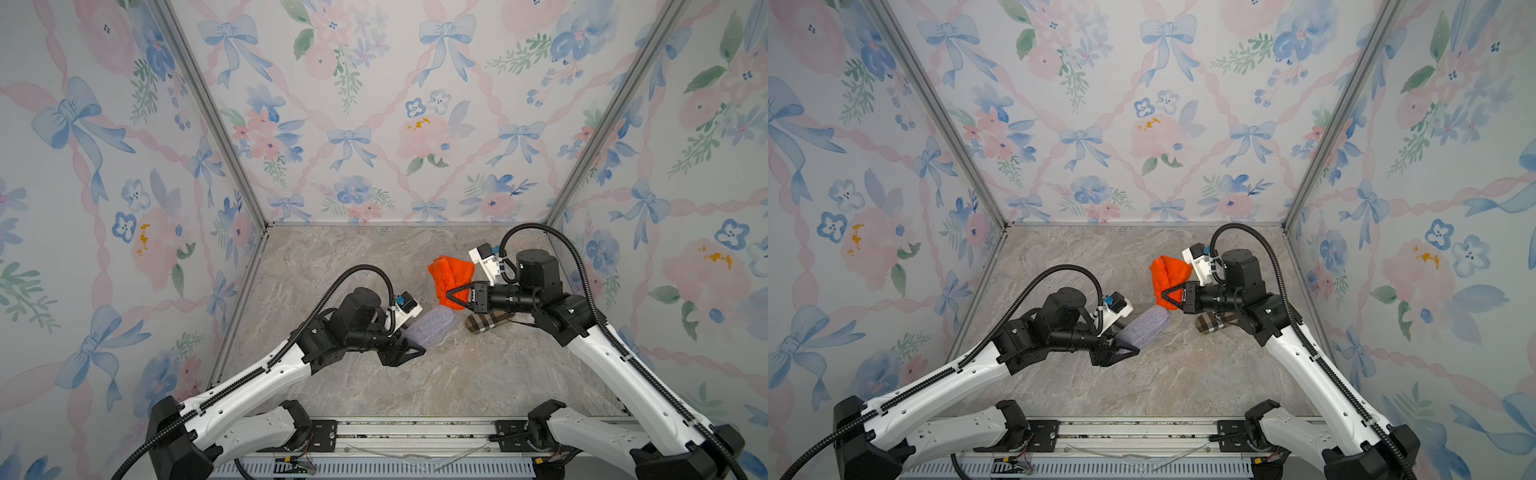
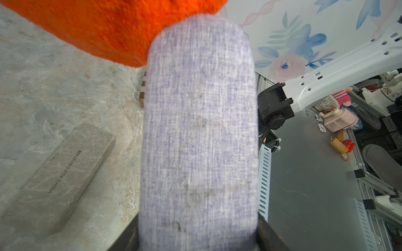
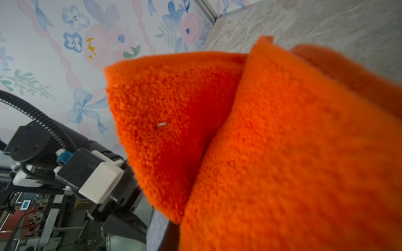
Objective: Wipe the eyeglass case
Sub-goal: Wipe the dirt from the eyeglass case.
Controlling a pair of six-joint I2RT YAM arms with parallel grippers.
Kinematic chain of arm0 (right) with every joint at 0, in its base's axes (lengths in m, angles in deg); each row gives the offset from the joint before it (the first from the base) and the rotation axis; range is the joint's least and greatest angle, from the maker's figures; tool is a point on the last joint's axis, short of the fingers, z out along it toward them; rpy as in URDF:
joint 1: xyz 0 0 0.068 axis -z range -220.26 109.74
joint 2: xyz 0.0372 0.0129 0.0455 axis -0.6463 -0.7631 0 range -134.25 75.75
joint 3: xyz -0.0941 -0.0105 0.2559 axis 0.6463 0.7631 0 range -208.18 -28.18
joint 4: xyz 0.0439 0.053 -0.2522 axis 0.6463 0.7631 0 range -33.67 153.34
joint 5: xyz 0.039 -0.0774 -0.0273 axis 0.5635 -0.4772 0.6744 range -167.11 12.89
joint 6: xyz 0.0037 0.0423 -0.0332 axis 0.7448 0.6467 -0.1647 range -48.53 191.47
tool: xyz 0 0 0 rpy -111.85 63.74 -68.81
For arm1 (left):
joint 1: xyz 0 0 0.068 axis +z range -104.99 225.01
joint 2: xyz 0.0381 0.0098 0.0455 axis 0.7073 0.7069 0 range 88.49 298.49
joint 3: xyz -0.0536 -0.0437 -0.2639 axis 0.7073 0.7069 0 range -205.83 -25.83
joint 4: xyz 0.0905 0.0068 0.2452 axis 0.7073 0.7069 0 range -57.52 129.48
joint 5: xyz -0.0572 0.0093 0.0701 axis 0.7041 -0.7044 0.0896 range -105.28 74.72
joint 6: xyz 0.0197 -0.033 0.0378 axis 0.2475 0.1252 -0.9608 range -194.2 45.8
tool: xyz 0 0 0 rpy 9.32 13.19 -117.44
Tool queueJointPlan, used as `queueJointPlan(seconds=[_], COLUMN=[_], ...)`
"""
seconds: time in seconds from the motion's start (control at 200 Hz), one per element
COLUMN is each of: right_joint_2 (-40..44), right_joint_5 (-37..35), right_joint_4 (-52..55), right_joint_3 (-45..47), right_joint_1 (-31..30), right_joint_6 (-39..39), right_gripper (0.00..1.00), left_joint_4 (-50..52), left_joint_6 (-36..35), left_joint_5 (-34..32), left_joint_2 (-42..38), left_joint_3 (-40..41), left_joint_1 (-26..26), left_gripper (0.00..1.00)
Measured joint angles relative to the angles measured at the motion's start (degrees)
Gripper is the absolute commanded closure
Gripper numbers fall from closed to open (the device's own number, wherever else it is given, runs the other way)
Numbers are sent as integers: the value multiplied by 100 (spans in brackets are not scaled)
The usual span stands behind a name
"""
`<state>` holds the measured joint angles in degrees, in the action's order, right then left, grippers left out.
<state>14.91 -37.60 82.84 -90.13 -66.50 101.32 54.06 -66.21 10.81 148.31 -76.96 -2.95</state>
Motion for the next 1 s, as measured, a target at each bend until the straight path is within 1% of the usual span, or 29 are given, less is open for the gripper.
queueJointPlan(seconds=[0.145,0.245,0.355,0.495,0.885,1.0], right_joint_2=[20,-50,-361,-675,-997,-1095], right_joint_5=[229,426,577,682,1126,1331], right_joint_4=[-142,-586,-1174,-1641,-2625,-3178], right_joint_3=[116,345,503,564,918,1147], right_joint_1=[151,232,223,144,50,66], right_joint_6=[212,579,992,1296,1821,2179], right_gripper=[100,100,100,100,100,100], left_joint_4=[-17,-42,-4,98,256,293], left_joint_6=[-4,13,55,85,98,90], left_joint_5=[28,28,-90,-223,-184,-216], left_joint_2=[31,101,149,179,192,192], left_joint_3=[0,0,0,0,0,15], left_joint_1=[24,63,111,151,151,149], left_gripper=[71,71,71,71,71,71])
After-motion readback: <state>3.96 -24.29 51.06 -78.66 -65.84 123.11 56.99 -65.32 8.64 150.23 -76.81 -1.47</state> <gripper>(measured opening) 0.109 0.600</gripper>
